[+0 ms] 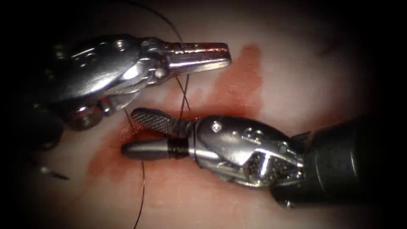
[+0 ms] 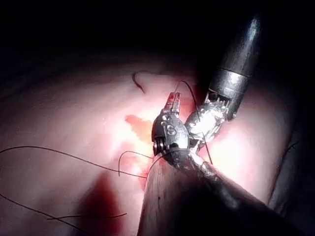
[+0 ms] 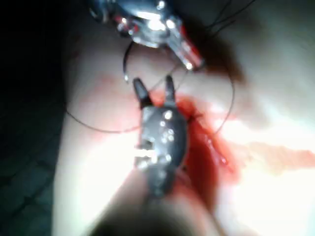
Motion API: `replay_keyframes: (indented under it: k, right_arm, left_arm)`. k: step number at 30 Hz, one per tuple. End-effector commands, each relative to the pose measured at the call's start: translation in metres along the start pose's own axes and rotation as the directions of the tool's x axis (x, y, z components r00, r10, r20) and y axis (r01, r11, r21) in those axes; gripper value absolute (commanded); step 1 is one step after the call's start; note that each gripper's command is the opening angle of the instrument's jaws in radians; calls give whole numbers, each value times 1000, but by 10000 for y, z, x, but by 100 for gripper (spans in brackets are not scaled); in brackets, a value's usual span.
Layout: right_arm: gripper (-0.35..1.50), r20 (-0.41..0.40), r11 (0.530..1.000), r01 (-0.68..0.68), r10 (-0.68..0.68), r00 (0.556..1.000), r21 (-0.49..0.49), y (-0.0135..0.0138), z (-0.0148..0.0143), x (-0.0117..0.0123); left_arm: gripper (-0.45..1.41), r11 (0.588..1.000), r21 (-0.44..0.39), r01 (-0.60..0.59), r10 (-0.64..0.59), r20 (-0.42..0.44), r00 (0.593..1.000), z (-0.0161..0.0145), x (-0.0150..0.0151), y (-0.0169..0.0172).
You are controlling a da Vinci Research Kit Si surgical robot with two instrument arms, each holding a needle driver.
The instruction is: Wound Closure
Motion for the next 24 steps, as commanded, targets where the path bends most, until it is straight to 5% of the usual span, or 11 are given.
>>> replay_keyframes:
  k: [1,12,24]
  right_arm:
    - [34,3,1000,-1,1,1000,3,-2,7,-5]
    - [25,-49,991,4,3,999,135,-24,4,14]
    - [24,-173,987,-5,33,984,163,-11,-9,16]
  left_arm:
    - [-45,1000,-2,-1,1,0,1000,7,-6,-2]
    - [-45,1000,-20,-16,17,35,999,5,-51,-21]
    - [-45,999,-32,-26,27,30,999,-7,-90,-29]
